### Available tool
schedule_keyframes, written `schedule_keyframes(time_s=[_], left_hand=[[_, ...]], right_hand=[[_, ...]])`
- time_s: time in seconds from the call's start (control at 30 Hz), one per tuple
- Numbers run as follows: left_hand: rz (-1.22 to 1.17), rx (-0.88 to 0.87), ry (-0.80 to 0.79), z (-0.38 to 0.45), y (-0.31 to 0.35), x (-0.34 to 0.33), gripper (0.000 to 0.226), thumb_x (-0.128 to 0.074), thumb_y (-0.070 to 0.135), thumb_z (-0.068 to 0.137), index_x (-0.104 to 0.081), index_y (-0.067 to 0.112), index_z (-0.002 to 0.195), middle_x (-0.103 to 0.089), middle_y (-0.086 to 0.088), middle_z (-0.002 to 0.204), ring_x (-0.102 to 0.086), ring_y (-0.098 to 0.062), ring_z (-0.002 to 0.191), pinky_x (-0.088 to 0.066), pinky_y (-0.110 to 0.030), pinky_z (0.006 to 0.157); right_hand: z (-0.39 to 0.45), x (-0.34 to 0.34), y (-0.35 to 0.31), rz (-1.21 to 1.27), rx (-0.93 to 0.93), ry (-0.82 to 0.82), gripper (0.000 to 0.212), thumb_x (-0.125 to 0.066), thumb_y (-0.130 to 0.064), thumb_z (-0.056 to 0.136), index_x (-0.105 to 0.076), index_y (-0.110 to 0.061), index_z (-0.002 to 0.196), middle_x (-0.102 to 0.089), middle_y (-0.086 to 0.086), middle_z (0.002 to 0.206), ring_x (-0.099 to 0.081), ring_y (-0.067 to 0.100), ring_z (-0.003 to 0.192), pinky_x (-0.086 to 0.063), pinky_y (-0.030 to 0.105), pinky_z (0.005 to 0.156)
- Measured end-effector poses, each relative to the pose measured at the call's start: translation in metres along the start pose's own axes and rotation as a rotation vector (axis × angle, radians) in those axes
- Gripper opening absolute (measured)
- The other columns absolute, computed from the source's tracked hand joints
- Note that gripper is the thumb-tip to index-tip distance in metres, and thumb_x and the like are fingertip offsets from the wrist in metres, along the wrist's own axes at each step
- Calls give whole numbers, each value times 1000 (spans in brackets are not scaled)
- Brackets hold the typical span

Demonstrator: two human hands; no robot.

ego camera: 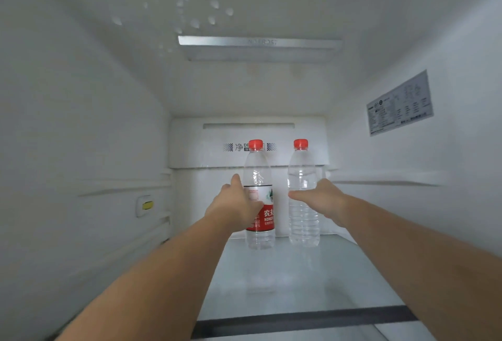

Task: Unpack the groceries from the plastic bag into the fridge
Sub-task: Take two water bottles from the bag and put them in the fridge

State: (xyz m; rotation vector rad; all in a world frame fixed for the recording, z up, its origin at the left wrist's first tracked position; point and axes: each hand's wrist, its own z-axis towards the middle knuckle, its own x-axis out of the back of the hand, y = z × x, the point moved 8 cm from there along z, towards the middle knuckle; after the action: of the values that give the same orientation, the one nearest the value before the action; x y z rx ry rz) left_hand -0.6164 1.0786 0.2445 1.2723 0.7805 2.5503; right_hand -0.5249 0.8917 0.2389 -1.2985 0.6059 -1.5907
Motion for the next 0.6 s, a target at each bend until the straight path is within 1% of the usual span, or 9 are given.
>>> schedule_keyframes(time_s=[0.03,0.07,0.13,0.2,0.27,0.4,0.47,0.57,0.6], left_hand=[[47,-23,11,-6,0,7,69,-57,40,90,-24,20,147,-45,-8,137,-51,-28,119,-44,-39,97],[81,-45,14,-11,1,13,66,-57,40,89,-28,24,146,-45,-6,138,-50,-28,120,-44,-41,100],[117,-78,0,-24,2,24,58,-58,40,87,-37,29,141,-46,-3,136,-51,-26,119,-45,-44,100],[146,-106,-19,-38,1,32,53,-57,39,87,-43,30,137,-48,-3,134,-49,-24,122,-45,-43,100],[174,-129,-41,-53,1,38,52,-56,39,87,-44,30,137,-49,-2,134,-48,-24,123,-45,-43,101],[201,-211,-88,-86,6,46,51,-57,42,86,-46,31,135,-51,-1,130,-49,-24,120,-44,-43,101],[173,-261,-100,-105,7,53,50,-58,41,86,-48,30,134,-52,-1,128,-50,-23,117,-45,-41,99],[91,-324,-132,-133,-3,64,48,-58,36,87,-49,28,134,-51,0,129,-50,-21,117,-44,-34,99],[66,-346,-144,-141,-6,69,47,-58,34,88,-50,28,134,-51,0,130,-50,-19,118,-43,-32,100]], right_hand=[[-4,2,-2,-9,6,13,74,-68,-32,86,-30,-1,140,-53,12,125,-51,27,116,-40,32,90],[-10,2,-4,-22,10,22,78,-68,-31,86,-24,-2,144,-49,13,134,-48,28,122,-39,32,90],[-27,-2,-10,-62,9,1,88,-67,-31,86,-11,-8,150,-38,14,146,-42,30,130,-36,33,94],[-46,-8,-18,-103,9,-30,92,-66,-31,87,-4,-12,152,-32,14,151,-39,31,134,-35,34,100],[-69,-10,-28,-132,17,-46,90,-65,-31,88,-5,-13,152,-33,13,151,-39,31,134,-35,33,98],[-118,-12,-50,-154,60,-47,86,-67,-32,86,-14,-17,152,-36,10,150,-41,28,133,-35,30,97],[-143,-16,-60,-178,65,-39,79,-68,-35,85,-24,-17,148,-40,9,146,-44,26,129,-36,28,94],[-178,-25,-64,-237,49,11,58,-68,-35,82,-48,-16,134,-53,5,128,-53,20,112,-41,26,90],[-189,-28,-64,-241,45,32,52,-68,-35,82,-54,-16,128,-56,3,122,-55,18,107,-42,26,88]])
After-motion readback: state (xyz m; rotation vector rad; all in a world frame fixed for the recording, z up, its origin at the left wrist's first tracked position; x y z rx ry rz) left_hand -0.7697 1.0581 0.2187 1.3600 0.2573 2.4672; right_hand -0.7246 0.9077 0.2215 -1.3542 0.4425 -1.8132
